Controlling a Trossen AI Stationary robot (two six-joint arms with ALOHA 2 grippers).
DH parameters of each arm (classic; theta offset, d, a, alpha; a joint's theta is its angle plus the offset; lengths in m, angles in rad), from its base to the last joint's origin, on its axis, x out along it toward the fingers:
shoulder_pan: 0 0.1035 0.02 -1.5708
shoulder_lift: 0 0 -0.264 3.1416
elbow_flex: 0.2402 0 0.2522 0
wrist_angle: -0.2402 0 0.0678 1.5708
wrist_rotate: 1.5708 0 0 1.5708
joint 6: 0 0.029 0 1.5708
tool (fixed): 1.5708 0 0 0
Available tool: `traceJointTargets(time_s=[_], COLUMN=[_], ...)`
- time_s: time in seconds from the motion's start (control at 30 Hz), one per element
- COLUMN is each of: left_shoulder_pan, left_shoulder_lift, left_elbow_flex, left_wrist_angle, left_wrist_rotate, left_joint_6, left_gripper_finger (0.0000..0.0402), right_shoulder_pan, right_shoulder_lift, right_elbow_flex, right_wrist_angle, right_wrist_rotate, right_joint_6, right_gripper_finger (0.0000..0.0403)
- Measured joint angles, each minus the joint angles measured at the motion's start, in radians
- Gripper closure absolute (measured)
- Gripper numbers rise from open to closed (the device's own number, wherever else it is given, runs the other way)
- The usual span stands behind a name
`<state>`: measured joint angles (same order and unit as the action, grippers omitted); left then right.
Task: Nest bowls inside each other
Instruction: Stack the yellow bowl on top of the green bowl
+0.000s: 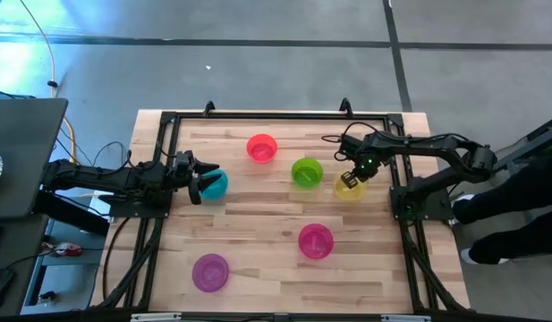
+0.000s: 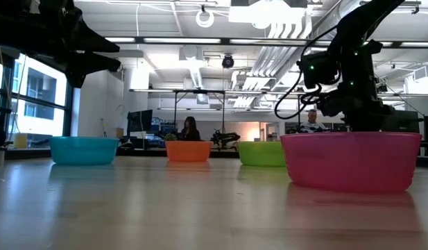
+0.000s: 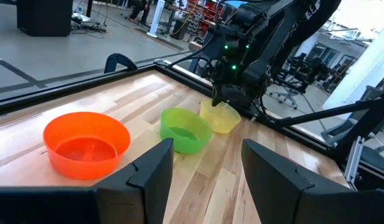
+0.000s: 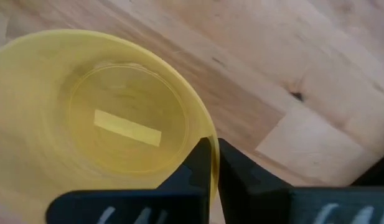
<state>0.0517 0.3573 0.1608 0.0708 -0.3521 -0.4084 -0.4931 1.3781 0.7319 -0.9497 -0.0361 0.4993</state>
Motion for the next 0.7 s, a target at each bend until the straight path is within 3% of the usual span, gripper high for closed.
traceJointTargets(time_s=[0.43, 0.7], left_shoulder_pan=[0.0, 0.0], left_shoulder_lift=[0.0, 0.0], left_elbow_flex=[0.0, 0.0], left_wrist_angle=[-0.01, -0.023], left_wrist_rotate=[0.0, 0.0], left_joint_6=[0.0, 0.0], left_gripper_finger=[0.0222, 0.0222], right_shoulder_pan=[0.001, 0.003], right_shoulder_lift=[0.0, 0.0], right_elbow_flex=[0.01, 0.168], right_wrist_angle=[0.0, -0.02], right_wrist_rotate=[-0.046, -0.035], right_joint_6=[0.04, 0.015], right_gripper_finger=[0.0402, 0.0403])
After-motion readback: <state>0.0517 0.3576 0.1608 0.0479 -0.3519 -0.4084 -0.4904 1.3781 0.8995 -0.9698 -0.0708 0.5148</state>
